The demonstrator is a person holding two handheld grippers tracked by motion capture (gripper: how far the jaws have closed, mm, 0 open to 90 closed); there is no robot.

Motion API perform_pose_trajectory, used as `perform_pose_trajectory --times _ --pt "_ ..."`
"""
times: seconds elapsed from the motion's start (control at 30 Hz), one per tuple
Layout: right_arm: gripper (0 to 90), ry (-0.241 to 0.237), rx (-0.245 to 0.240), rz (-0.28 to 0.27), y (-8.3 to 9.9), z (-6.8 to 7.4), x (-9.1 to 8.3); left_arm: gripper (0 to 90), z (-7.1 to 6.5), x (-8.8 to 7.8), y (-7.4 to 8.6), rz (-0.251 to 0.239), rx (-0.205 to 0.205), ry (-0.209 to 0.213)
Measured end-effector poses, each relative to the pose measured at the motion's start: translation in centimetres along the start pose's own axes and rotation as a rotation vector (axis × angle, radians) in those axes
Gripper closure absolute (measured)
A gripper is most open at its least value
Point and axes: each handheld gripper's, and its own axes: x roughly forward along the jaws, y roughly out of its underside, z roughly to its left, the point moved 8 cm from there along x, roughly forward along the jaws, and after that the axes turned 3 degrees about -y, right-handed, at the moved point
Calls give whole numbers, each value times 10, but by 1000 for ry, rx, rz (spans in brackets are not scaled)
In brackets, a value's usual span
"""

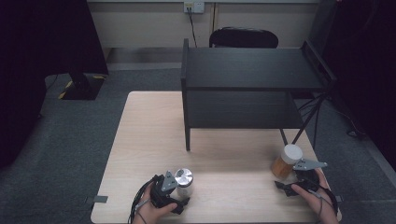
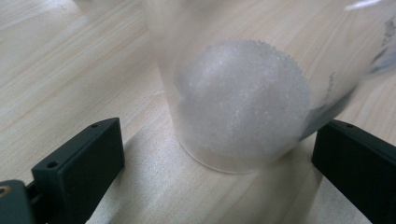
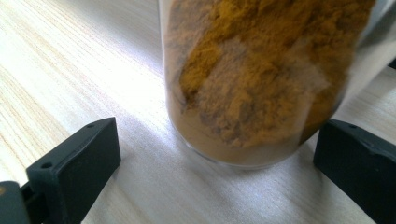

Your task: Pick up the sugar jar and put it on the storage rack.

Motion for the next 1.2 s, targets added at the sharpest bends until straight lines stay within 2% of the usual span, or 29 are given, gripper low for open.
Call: perform_pose_trajectory --times 0.67,1.03,1.2 --pt "0 0 0 0 0 0 0 18 1 0 0 -1 1 5" --pt "0 0 0 0 0 0 0 25 4 -3 1 -2 -30 1" --pt "0 0 -1 0 0 0 0 26 5 -4 1 -24 -38 12"
